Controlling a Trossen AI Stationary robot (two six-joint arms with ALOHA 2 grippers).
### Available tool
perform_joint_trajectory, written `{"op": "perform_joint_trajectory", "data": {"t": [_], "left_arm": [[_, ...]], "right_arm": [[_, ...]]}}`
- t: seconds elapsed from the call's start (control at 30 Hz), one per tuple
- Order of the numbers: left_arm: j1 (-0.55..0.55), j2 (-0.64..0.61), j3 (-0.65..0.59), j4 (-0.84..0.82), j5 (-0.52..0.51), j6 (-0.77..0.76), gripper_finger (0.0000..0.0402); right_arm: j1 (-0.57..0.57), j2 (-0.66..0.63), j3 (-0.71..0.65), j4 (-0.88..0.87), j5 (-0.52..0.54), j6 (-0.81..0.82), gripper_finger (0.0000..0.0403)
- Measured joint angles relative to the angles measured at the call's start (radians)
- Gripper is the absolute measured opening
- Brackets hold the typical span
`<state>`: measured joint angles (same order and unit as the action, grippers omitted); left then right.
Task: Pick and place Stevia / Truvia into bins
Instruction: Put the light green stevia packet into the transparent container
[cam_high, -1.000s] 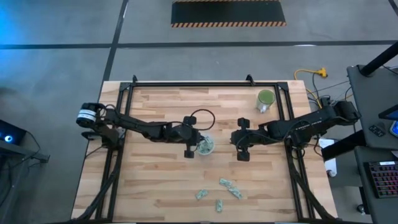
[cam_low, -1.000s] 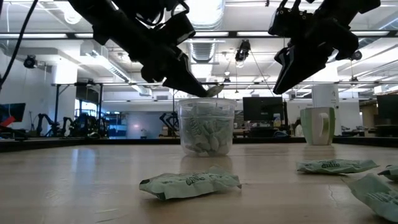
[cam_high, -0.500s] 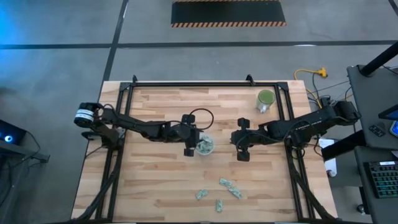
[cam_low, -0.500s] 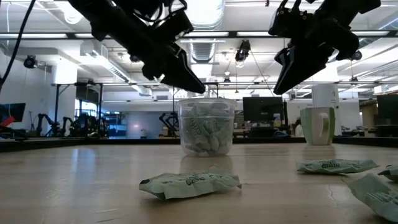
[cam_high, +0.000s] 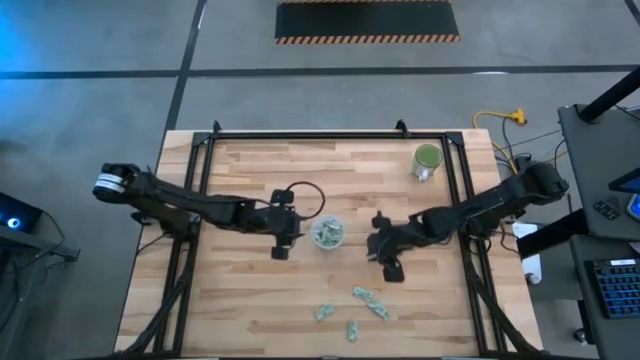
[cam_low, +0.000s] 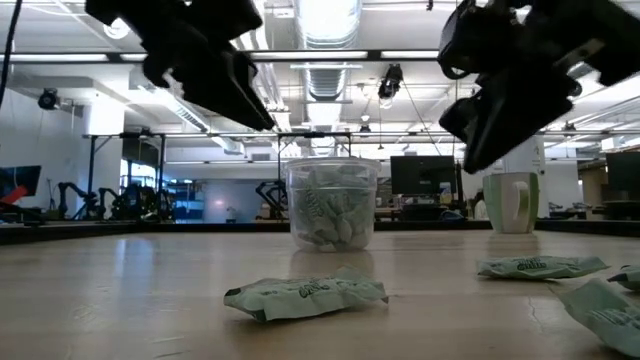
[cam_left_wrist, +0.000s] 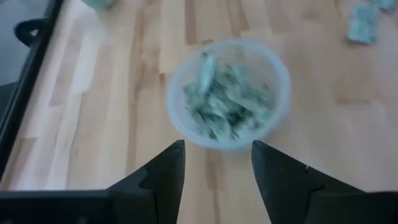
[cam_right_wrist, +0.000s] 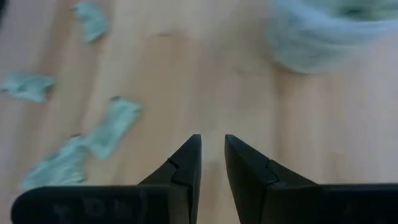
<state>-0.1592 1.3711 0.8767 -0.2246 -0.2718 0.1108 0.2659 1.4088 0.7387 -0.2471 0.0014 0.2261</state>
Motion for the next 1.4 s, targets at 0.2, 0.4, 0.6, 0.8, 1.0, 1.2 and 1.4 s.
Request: {"op": "perform_joint_trajectory", "data": {"t": [0.2,0.4,0.6,0.8,1.0,1.2,1.4], "left_arm": [[-0.021,-0.05,-0.034,-0.015,0.0,0.0,0.0169],[-0.021,-0.056,-0.051,-0.019,0.0,0.0,0.0169],[-0.02,-0.059,-0.066,-0.02,0.0,0.001,0.0169],[-0.02,-0.059,-0.069,-0.023,-0.001,0.005,0.0169],[-0.02,-0.059,-0.08,-0.034,-0.001,0.007,0.0169],[-0.02,-0.059,-0.08,-0.064,-0.002,0.002,0.0169],[-0.02,-0.065,-0.083,-0.077,-0.002,0.001,0.0169]], "right_arm": [[0.073,0.092,0.009,0.084,-0.063,0.077,0.0063],[0.137,0.162,0.032,0.108,-0.093,0.229,0.0063],[0.193,0.208,0.068,0.111,-0.097,0.376,0.0063],[0.232,0.284,0.128,0.108,-0.061,0.427,0.0063],[0.256,0.332,0.182,0.093,-0.054,0.419,0.0074],[0.26,0.318,0.208,0.055,-0.027,0.423,0.012],[0.26,0.33,0.206,-0.035,0.025,0.481,0.016]]}}
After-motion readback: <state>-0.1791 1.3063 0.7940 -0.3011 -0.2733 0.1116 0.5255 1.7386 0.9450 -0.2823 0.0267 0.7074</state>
